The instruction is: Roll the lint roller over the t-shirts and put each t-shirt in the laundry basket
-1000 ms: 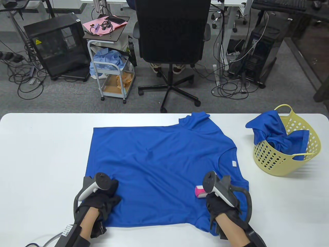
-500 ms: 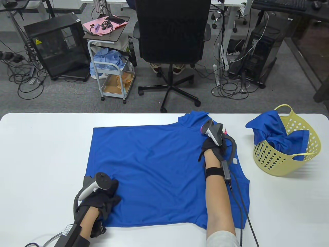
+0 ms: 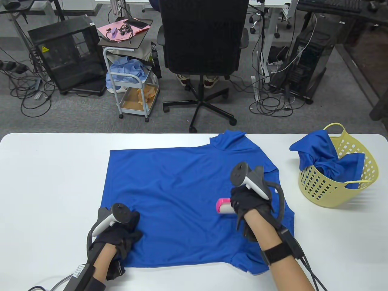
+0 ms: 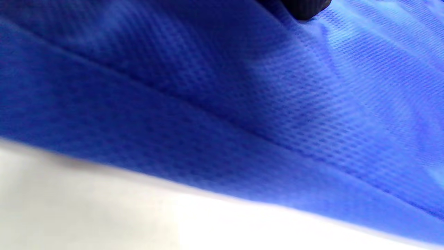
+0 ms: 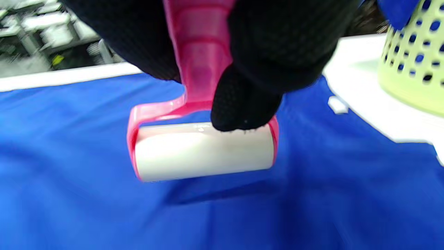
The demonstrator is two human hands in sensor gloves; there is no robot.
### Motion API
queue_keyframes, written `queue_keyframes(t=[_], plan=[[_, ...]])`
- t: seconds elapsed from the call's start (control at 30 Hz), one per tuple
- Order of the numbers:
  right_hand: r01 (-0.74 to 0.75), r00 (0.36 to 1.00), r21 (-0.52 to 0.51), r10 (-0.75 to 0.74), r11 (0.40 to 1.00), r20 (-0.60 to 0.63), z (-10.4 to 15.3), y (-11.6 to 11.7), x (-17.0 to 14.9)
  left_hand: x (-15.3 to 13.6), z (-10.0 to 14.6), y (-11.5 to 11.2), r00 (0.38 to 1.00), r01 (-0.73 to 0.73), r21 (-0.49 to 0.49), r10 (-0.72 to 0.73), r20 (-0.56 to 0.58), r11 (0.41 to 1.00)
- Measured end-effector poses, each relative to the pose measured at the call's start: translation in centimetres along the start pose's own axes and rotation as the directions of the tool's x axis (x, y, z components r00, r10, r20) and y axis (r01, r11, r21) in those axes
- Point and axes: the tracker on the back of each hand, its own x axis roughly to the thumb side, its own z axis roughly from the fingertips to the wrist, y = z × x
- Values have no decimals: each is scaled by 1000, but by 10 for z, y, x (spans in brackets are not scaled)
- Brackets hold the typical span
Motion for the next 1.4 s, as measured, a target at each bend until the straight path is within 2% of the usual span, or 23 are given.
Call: queue_keyframes(t=[0.07,0.13,0.23,0.27,0.37,0.47,0.53,0.57,0.63,0.67,0.73,0.77,0.83,0.9,0.97,1.0,1.07,1.13,1.17,1.2,1.27,1.33,1.4], plan=[[-39,998,26,37,999,45,16,14,9,0,0,0,1000,2,0,-2,-1,1000],[-58,997,29,56,998,53,21,27,19,0,0,0,1000,1,1,-1,-1,1000],[-99,995,6,99,995,35,11,36,31,0,0,0,1000,1,6,-1,1,1000],[-91,996,-42,92,995,15,6,33,35,0,0,0,1000,1,5,-1,1,1000],[-84,996,-88,82,993,-30,-27,22,47,0,0,0,1000,2,3,-2,0,1000],[14,998,-151,-24,988,-66,-69,9,52,0,0,0,1000,2,0,-2,0,1000],[111,987,-218,-133,970,-92,-110,-1,56,0,0,0,1000,2,1,-2,1,1000],[126,983,-240,-154,962,-100,-121,-4,57,-1,0,0,1000,2,1,-2,2,1000],[158,971,-300,-202,941,-125,-162,-9,63,-1,0,0,1000,2,2,-2,2,1000],[152,968,-307,-204,939,-146,-171,-10,64,-1,0,0,1000,2,1,-2,2,1000],[142,972,-225,-179,964,-154,-208,-8,67,-1,0,0,1000,2,1,-2,3,1000],[140,970,-200,-175,970,-171,-218,-7,67,-1,0,0,1000,3,1,-3,3,1000],[181,970,-219,-210,959,-119,-230,-1,66,-1,0,0,1000,2,0,-2,3,1000],[217,949,-316,-275,923,-152,-224,-2,66,-1,0,0,1000,2,-2,-2,3,1000],[212,957,-367,-269,906,-112,-212,-10,69,-1,0,0,1000,3,-4,-3,4,1000],[199,964,-388,-251,900,-88,-202,-15,71,-1,0,0,1000,3,-4,-3,5,1000],[167,979,-417,-200,893,-37,-162,-27,75,-1,0,0,1000,2,-4,-1,6,1000],[134,988,-303,-150,943,-28,-123,-32,80,-1,0,0,1000,3,-5,-3,6,1000],[109,994,-218,-108,970,13,-97,-31,83,-1,0,0,1000,2,-5,-2,6,1000],[95,995,-155,-90,983,37,-82,-30,85,-1,0,0,1000,2,-5,-2,6,1000],[37,992,5,-37,999,119,-41,-16,93,-1,0,0,1000,2,-4,-2,6,1000],[-73,981,22,68,997,180,-15,-2,99,-1,0,0,1000,1,-4,-1,5,1000],[-124,972,46,112,991,204,5,18,104,-1,0,0,1000,1,-5,-1,5,1000]])
